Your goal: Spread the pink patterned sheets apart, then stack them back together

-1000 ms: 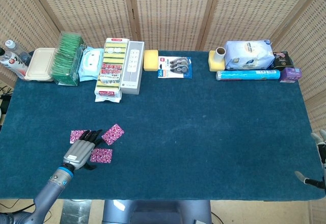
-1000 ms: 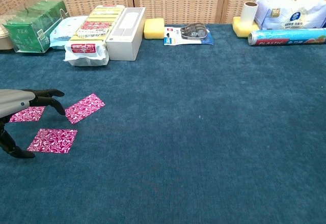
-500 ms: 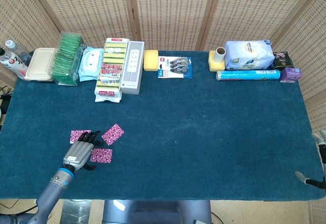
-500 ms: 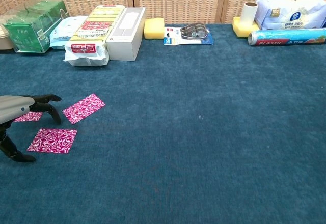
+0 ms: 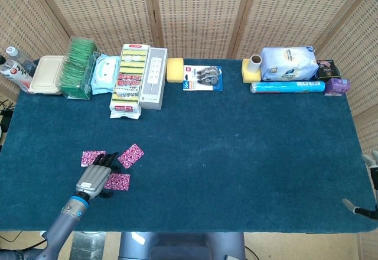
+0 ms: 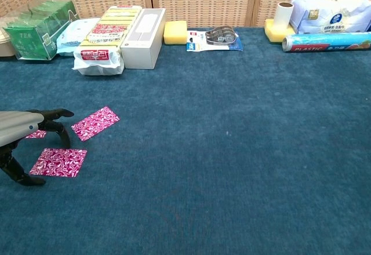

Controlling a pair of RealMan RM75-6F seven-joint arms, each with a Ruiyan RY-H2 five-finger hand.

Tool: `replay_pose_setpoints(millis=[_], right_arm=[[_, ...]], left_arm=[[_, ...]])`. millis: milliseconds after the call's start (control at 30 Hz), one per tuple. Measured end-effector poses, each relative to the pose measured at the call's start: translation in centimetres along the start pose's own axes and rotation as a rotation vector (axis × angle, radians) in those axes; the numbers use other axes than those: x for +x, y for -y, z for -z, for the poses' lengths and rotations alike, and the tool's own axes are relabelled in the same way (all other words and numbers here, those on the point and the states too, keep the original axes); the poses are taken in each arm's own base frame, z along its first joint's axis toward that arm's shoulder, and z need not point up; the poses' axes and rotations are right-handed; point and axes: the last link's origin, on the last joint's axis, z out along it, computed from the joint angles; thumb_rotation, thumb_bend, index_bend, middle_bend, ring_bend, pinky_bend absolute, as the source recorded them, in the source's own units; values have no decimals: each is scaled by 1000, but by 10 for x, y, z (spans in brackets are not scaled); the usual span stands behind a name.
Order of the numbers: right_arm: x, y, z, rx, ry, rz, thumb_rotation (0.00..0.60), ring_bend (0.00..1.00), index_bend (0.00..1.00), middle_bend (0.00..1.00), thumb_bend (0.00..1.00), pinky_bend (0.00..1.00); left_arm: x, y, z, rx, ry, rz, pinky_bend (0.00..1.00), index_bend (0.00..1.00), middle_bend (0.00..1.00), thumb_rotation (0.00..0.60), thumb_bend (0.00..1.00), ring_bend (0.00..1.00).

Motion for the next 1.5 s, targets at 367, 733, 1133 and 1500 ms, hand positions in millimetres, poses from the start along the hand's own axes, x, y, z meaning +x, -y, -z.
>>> replay_pose_setpoints(millis=[367, 733, 1133, 1500], right_arm=[[0, 0, 0, 2, 1, 2, 600, 0, 65, 0, 0, 0], [0, 0, 1, 2, 1, 2, 600, 0, 65, 0, 0, 0], [-1, 0, 1, 2, 4, 2, 600, 0, 65, 0, 0, 0], [0, 0, 1, 3, 5, -1, 600, 0, 66, 0, 0, 0]], left_arm=[[-2, -2, -1, 2, -9, -11, 16, 354, 0, 600, 187, 0], [-3, -1, 0, 2, -10, -12, 16, 371, 0, 600, 216, 0], [1, 1, 2, -1, -27, -2, 16, 375, 0, 600, 218, 0], [16, 6, 3, 0, -65, 2, 16, 375, 0, 600, 218, 0]])
